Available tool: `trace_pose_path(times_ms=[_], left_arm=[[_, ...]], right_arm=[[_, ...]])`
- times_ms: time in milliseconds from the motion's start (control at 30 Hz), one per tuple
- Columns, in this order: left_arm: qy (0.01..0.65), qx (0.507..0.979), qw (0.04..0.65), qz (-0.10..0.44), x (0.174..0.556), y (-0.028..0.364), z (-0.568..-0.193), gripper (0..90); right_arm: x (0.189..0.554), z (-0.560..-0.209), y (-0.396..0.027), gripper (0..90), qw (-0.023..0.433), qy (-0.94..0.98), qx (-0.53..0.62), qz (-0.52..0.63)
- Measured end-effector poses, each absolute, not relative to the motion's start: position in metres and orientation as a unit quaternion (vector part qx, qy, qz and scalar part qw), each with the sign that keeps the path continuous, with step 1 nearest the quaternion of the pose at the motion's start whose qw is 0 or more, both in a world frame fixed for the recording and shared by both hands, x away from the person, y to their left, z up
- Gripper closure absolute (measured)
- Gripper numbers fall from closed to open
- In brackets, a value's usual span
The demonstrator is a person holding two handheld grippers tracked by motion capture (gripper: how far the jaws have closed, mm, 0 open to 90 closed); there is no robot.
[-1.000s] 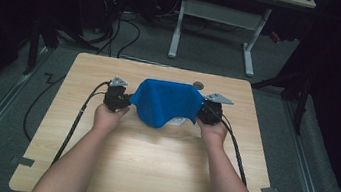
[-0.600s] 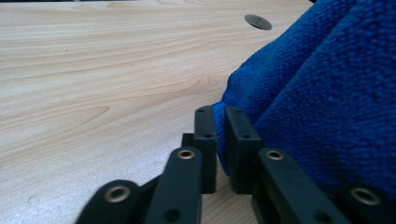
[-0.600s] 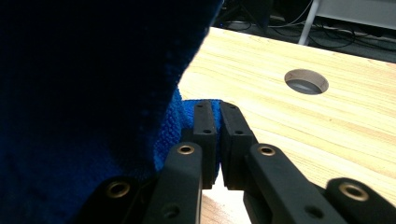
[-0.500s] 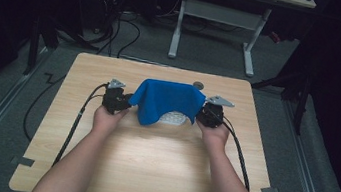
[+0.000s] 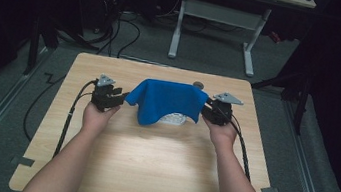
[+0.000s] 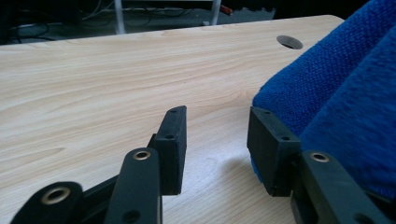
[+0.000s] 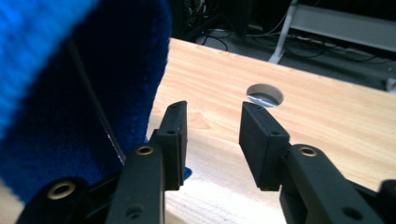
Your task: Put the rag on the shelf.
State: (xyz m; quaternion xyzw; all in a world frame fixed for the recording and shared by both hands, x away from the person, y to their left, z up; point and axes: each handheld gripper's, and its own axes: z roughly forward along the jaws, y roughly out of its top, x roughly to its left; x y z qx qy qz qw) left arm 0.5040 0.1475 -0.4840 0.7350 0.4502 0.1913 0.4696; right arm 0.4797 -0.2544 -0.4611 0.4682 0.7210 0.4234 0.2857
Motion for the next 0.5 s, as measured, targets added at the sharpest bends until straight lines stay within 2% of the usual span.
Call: trace_pose_path(times_ms=[500], left_arm=[[0.46, 0.721, 0.475, 0.208, 0.49, 0.174, -0.47, 52.8]], right_arm=[[0.471, -0.45, -0.266, 49.5, 0.298, 0.722, 0.467, 0.415]])
